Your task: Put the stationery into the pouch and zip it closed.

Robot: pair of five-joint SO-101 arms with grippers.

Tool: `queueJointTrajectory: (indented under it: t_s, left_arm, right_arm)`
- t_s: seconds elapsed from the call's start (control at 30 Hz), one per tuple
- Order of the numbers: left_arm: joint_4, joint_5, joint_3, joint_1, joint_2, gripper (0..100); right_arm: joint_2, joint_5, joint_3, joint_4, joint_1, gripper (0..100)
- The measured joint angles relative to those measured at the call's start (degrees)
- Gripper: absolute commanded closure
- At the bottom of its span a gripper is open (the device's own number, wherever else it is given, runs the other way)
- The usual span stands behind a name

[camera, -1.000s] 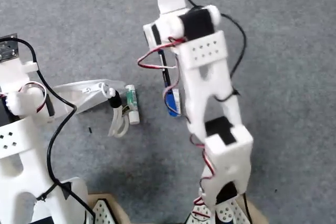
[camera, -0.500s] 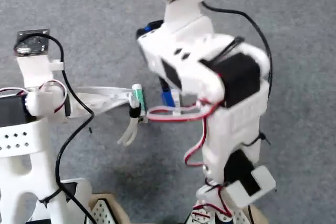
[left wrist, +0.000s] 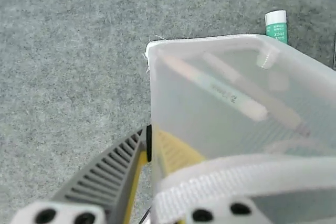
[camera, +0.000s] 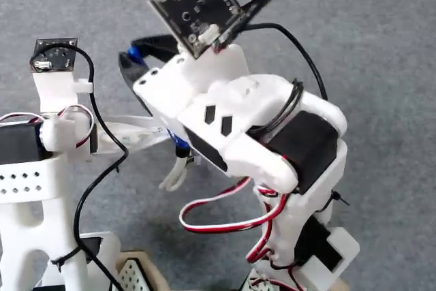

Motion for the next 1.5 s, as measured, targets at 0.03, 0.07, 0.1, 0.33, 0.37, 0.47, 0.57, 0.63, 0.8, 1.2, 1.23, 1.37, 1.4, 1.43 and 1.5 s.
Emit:
queueJointTrajectory:
  t_s: [0.03, 0.07, 0.1, 0.33, 0.37, 0.47, 0.57, 0.63, 0.8, 1.2, 1.23, 1.37, 1.4, 1.43, 1.5]
  left_arm:
    - [0.00, 0.00, 0.00, 0.00, 0.00, 97]
    - [0.00, 0.00, 0.00, 0.00, 0.00, 97]
    - [0.00, 0.00, 0.00, 0.00, 0.00, 97]
    - [0.00, 0.00, 0.00, 0.00, 0.00, 97]
    - [0.00, 0.00, 0.00, 0.00, 0.00, 97]
    - [0.00, 0.00, 0.00, 0.00, 0.00, 97]
    - [0.00, 0.00, 0.26, 0.00, -0.09, 97]
    - [0.00, 0.00, 0.44, 0.00, -0.09, 97]
    - [-0.09, -0.26, 0.44, 0.00, -0.09, 97]
    - [0.09, -0.09, -0.44, 8.97, 0.00, 97]
    - [0.09, -0.09, -0.44, 10.29, 0.00, 97]
    - [0.09, -0.09, -2.02, 12.75, 0.44, 97]
    - [0.09, -0.09, -2.11, 12.92, 0.44, 97]
    - [0.09, -0.09, -2.20, 13.01, 0.44, 97]
    - [0.09, -0.09, -2.20, 13.01, 0.44, 97]
  right_arm:
    - [0.00, 0.00, 0.00, -1.41, 0.00, 98.6]
    - [0.00, 0.00, 0.00, -2.73, -0.26, 98.6]
    - [0.00, -0.09, 0.00, -4.04, -0.44, 98.6]
    - [0.00, -4.66, 0.18, -10.64, -0.62, 98.6]
    - [0.00, -5.89, 0.18, -10.81, -0.62, 98.6]
    - [0.00, -9.23, 0.62, -10.90, -0.70, 98.6]
    - [0.00, -10.81, 2.73, -9.85, -0.70, 98.6]
    - [0.00, -11.08, 4.13, -8.44, -0.70, 98.6]
    - [0.00, -11.34, 6.59, -7.82, -0.70, 98.6]
    - [0.00, -11.34, 5.27, -7.82, -0.18, 98.6]
    - [-0.09, -11.34, 4.92, -7.82, 0.18, 98.6]
    - [-0.18, -11.34, 4.48, -7.65, 0.26, 98.6]
    - [-0.18, -11.34, 4.48, -7.38, 0.26, 98.6]
    - [-0.18, -11.16, 4.48, -6.86, 0.26, 98.6]
    - [-0.18, -9.05, 4.48, -5.01, 0.26, 98.6]
